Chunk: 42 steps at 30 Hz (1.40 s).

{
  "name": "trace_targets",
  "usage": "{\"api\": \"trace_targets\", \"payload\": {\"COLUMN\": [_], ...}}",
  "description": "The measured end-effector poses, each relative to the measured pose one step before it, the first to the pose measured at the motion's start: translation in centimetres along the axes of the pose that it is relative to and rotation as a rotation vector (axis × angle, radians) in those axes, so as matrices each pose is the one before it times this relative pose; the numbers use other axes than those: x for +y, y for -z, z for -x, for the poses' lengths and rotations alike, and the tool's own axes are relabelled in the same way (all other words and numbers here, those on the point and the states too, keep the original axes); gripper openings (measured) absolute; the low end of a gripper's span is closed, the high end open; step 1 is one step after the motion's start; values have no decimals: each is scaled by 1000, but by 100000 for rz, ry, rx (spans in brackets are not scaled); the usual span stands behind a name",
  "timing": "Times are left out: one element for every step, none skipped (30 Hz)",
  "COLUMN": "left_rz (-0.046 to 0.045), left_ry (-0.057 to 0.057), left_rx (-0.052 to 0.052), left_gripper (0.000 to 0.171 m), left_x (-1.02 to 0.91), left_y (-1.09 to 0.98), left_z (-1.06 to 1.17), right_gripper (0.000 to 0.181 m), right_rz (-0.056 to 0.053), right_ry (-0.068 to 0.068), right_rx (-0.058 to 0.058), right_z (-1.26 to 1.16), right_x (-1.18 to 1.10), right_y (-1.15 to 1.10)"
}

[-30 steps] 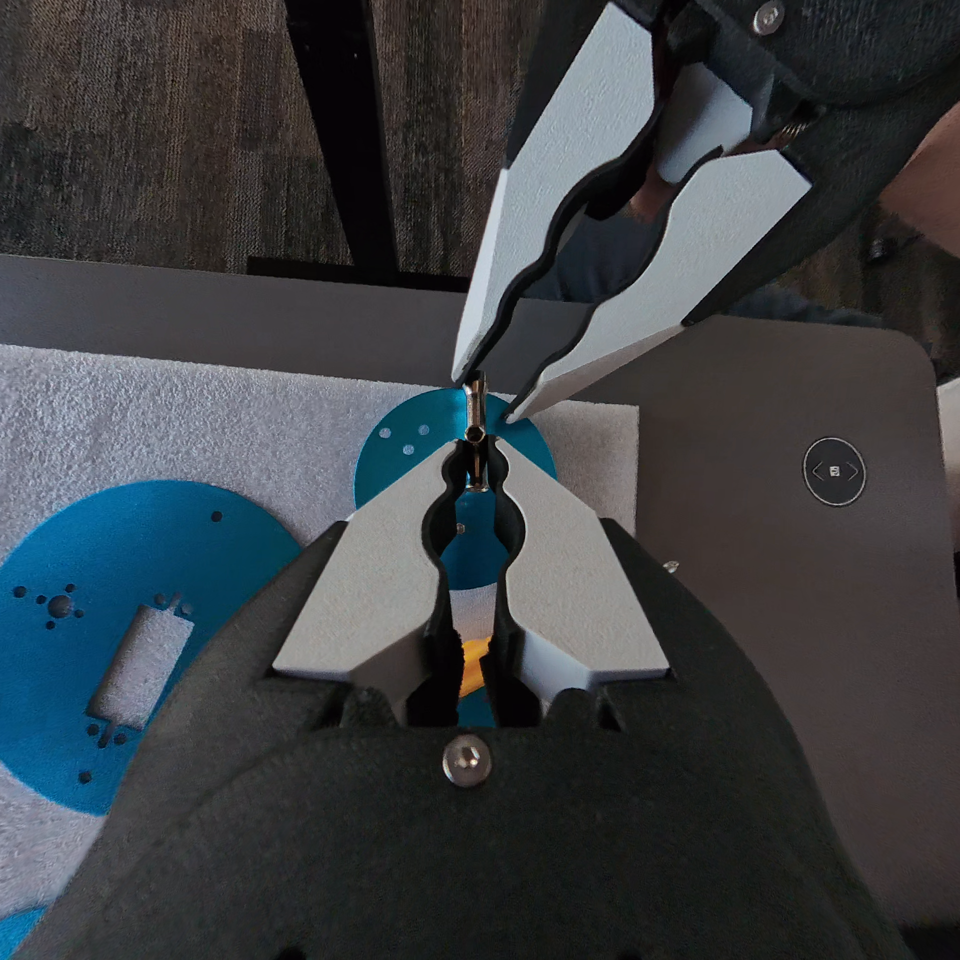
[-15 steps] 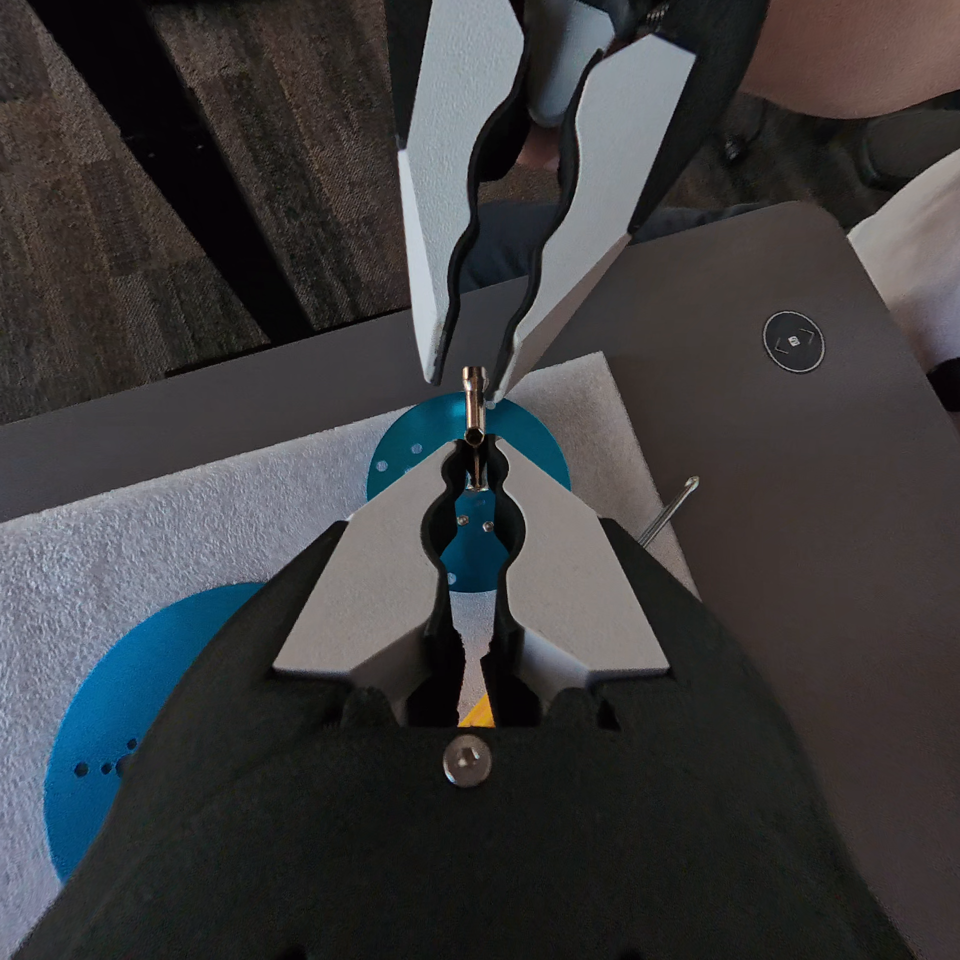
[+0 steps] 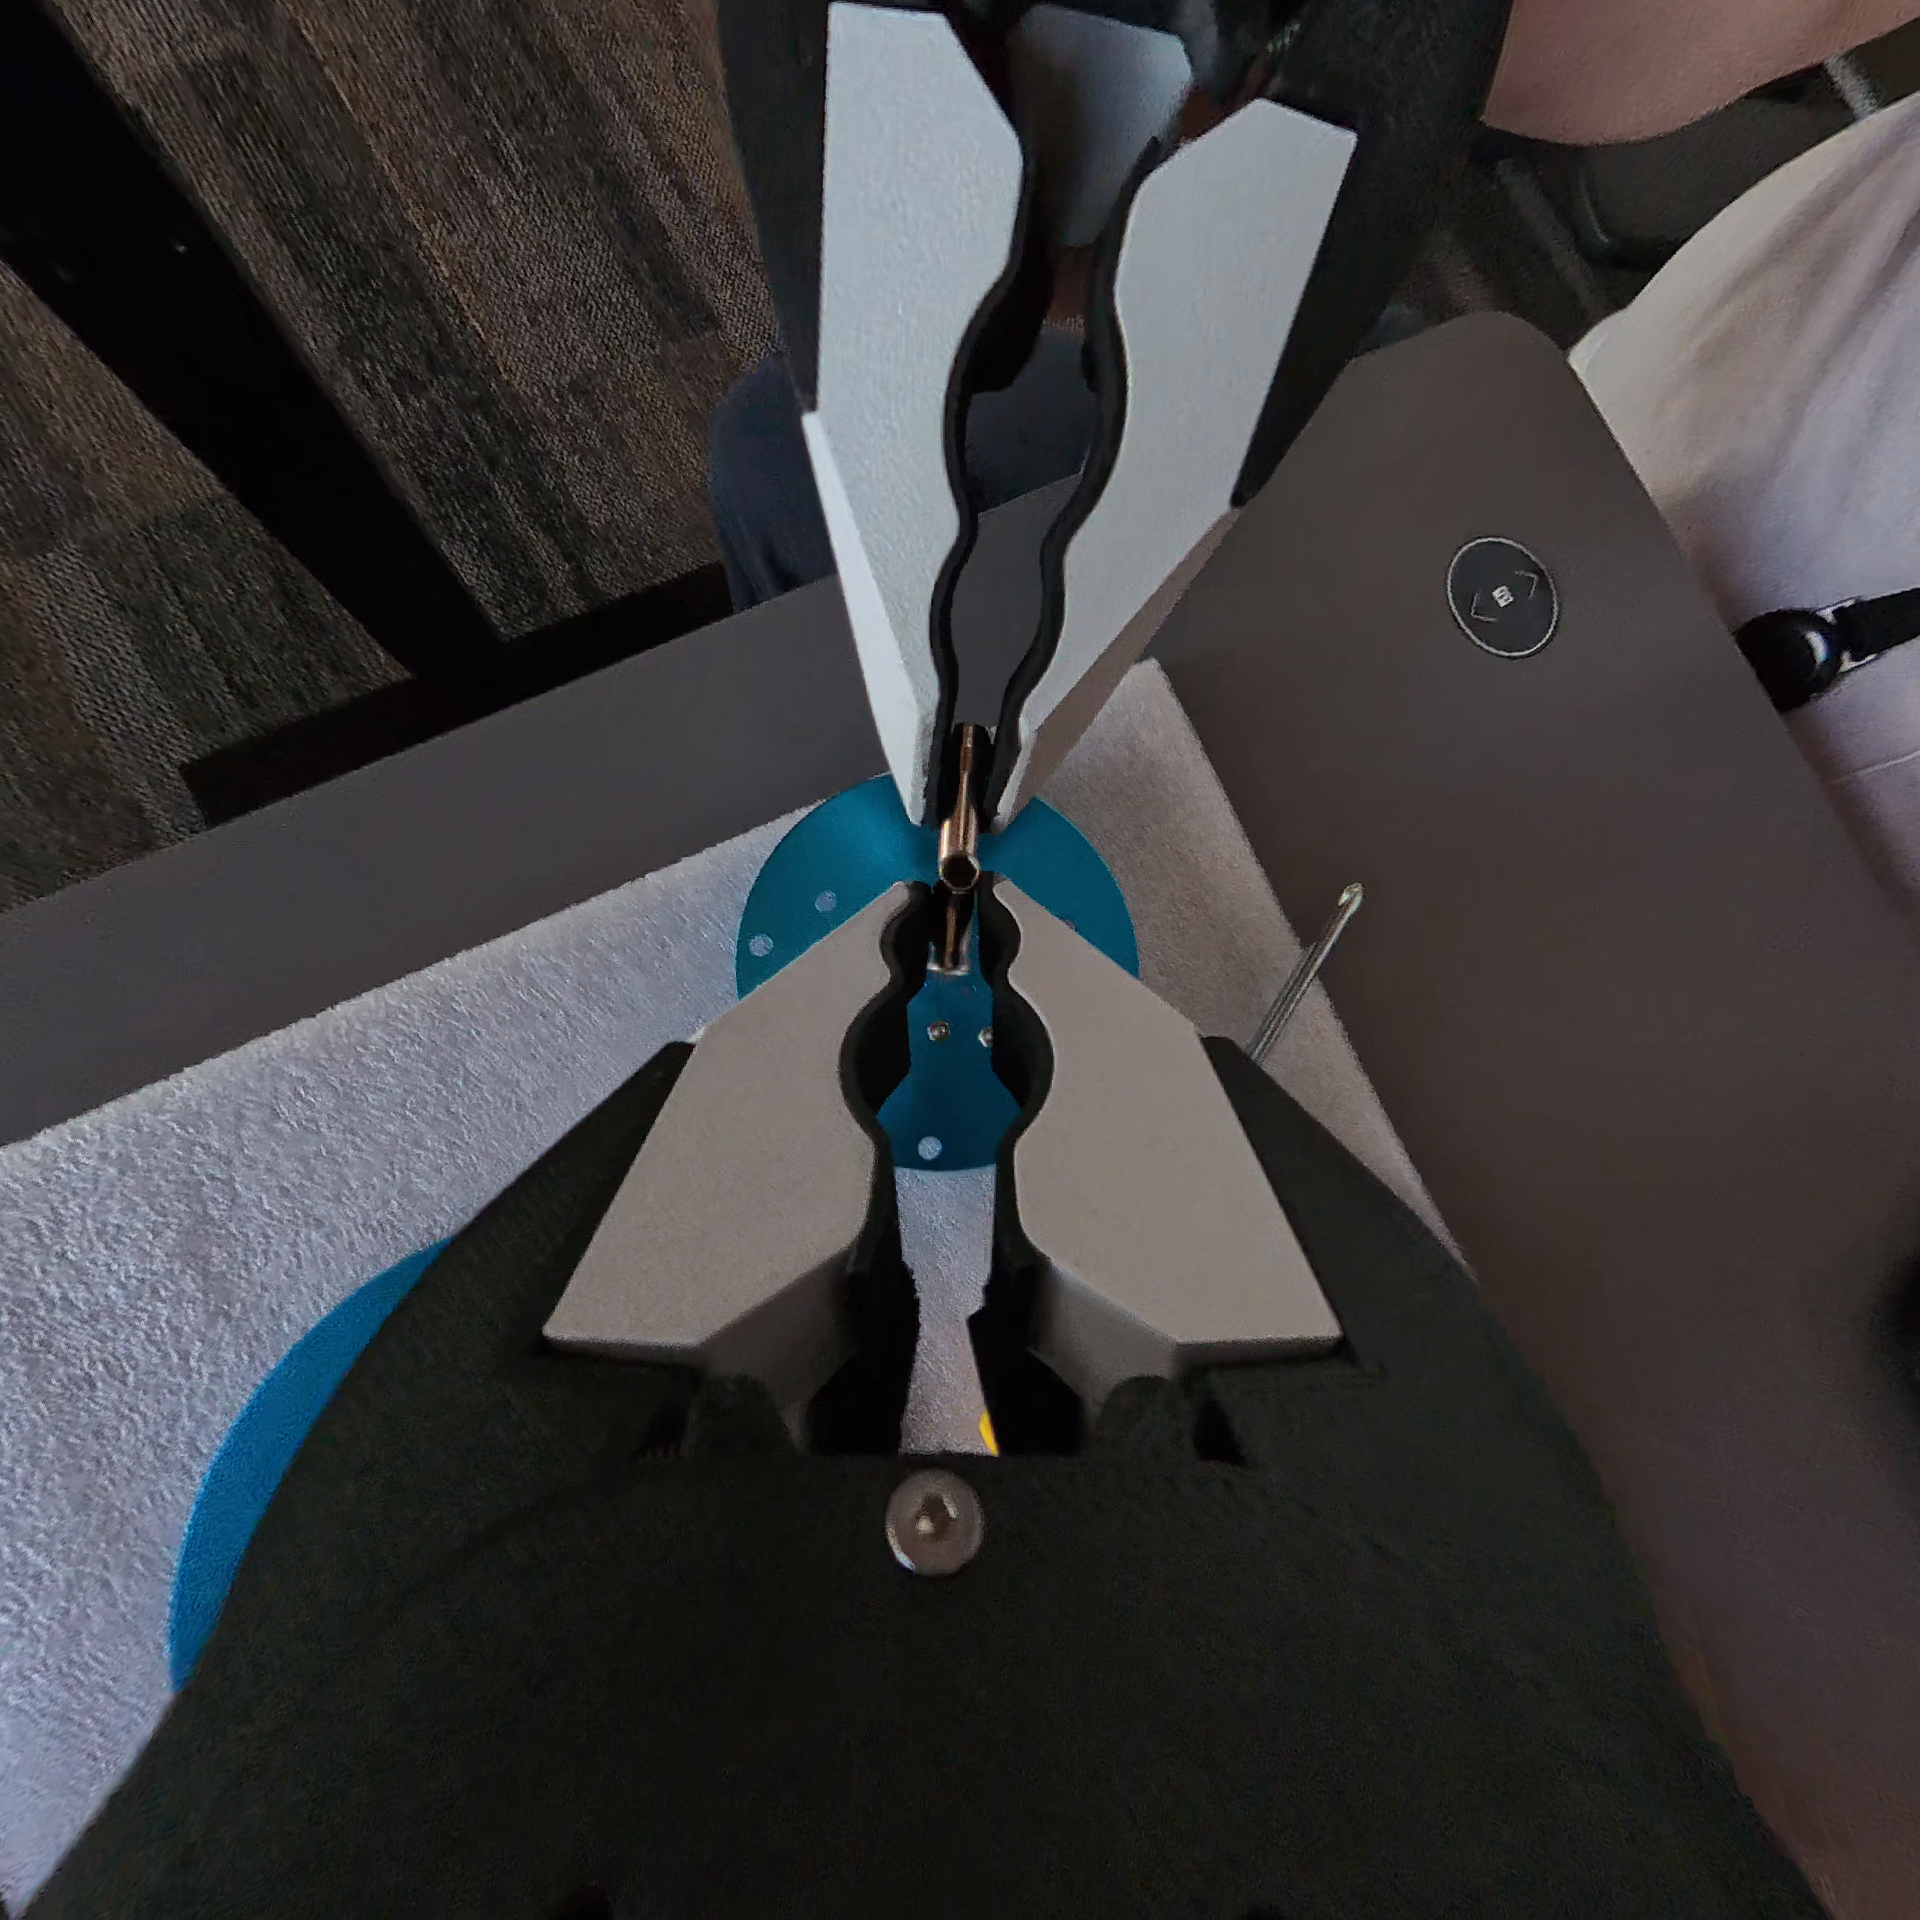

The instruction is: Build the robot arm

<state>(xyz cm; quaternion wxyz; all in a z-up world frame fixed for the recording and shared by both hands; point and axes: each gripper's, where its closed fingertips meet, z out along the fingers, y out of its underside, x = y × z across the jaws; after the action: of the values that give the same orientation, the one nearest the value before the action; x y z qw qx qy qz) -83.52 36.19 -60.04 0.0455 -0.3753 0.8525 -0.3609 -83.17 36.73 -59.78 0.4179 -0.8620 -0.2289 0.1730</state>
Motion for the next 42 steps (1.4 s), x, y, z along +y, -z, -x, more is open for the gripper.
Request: {"api": "trace_targets", "payload": {"left_rz": [-1317, -1714, -1162, -431, -93, 11, 146, 191, -67, -241, -528, -544, -317, -439, -169, 57, 258, 102, -158, -125, 4, 134, 194, 236, 474, 401, 436, 445, 478, 522, 440, 223, 22, -172, -285, -171, 66, 93, 88, 148, 13, -68], "left_ry": [1908, 1034, 276, -156, -431, -630, -1014, -1184, -1520, -1828, -2211, -2769, -2697, -1776, -1350, -1036, -893, -1083, -1354, -1015, 110, 967, 1075, 271, -704, -764, -259, -69, -124, -664, -912, -379, 3, 151, 206, -84, -542, -596, -323, 8, -61, -120], "left_rx": [669, 584, 65, -662, -992, -1008, -1098, -1257, -796, -714, -753, -888, -909, -454, -56, 180, 377, 480, 581, 732, 938, 1091, 976, 461, -85, -325, -212, -200, -186, -249, -289, -35, 143, 259, 135, 84, 121, -48, -150, 29, 232, 60], "left_gripper": [7, 8, 9, 10, 10, 9, 8, 6, 6, 6, 6, 6, 6, 6, 6, 6, 6, 6, 6, 6, 6, 6, 6, 6, 6, 6, 6, 6, 6, 6, 6, 6, 6, 6, 6, 6, 5, 6, 6, 7, 8, 8], "left_x": [-147, -191, -114, -7, 19, 8, 14, 36, 16, 27, 50, 20, -4, 2, 15, 13, 22, 17, 27, 19, 20, -1, 5, 6, 15, 0, 14, 6, -5, 3, 8, -2, 4, -2, -5, 1, 24, 10, 9, 5, 6, 18], "left_y": [110, 93, 64, 57, 11, -28, -55, -38, -13, 7, 19, 8, -15, -13, 5, -8, -12, 8, 22, 14, -6, -16, -25, 9, -8, -6, -4, 3, -24, 8, -9, -3, 3, 10, -13, -15, 4, 16, -12, -5, 5, 7], "left_z": [-10, -60, -25, 38, 77, 61, 54, 66, 7, -19, -29, -23, -3, -41, -48, -22, -30, -41, -42, -36, -19, 19, -6, -2, -1, 0, -8, 12, -10, -9, -7, -20, -6, 13, 27, 6, -9, -10, -4, -8, -36, -5], "right_gripper": [8, 8, 8, 8, 8, 8, 7, 8, 8, 8, 8, 8, 8, 8, 8, 8, 8, 8, 8, 8, 8, 8, 8, 8, 9, 9, 15, 22, 23, 25, 25, 25, 26, 26, 25, 25, 25, 25, 24, 22, 19, 20], "right_rz": [410, 520, 537, 55, -69, 99, 7, 41, 297, 134, 91, 83, 147, 172, -290, -448, -262, -126, -145, -105, -63, -38, -13, -282, -675, -790, -1319, -1248, -1181, -1669, -1851, -1131, -679, -165, 562, 487, -279, -469, -96, -382, -226, -542], "right_ry": [-78, -556, -533, -286, -457, -568, -426, -66, 92, -50, 40, -67, -660, -1116, -1603, -1230, -648, -555, -550, -293, 221, 943, 1121, 892, 655, 511, 942, 716, 471, 891, 609, -392, 85, 916, 507, -588, -2027, -2313, -1093, -411, -326, -880], "right_rx": [624, 191, -46, -170, -125, -126, -86, 18, 303, 226, 264, 338, 471, 367, 596, 1161, 1755, 1895, 2140, 2361, 2169, 1671, 723, -143, -382, -576, -1160, -48, 1238, 31, -1070, -256, 273, 746, 1304, 1331, 429, 131, 178, 199, 318, 698], "right_z": [-1, -7, -31, -30, -35, -23, 7, 11, -22, 10, 36, 27, -4, 40, 67, 33, 7, 47, 47, 32, 22, -45, -38, -34, -59, -35, 123, 24, -161, 71, 291, 181, 83, 11, -74, -76, 90, 148, 158, 148, 131, 46], "right_x": [70, 80, 78, 16, -13, -6, -25, -26, 34, -14, -16, 7, 24, 35, 29, 12, 38, 14, -24, -8, 5, 11, 17, -36, -53, -10, -47, 76, 182, 123, 43, 58, -22, -31, 61, 68, -30, -39, 47, 40, 47, -24], "right_y": [-3, 0, -12, -5, -26, -19, -26, -7, -11, 8, -13, -15, -5, 8, -5, -11, -3, 4, 4, -14, -10, 0, -9, 1, 12, 49, 121, 181, 211, 159, 97, 29, 4, 24, -29, -41, -4, 50, 44, 34, 40, 18]}}
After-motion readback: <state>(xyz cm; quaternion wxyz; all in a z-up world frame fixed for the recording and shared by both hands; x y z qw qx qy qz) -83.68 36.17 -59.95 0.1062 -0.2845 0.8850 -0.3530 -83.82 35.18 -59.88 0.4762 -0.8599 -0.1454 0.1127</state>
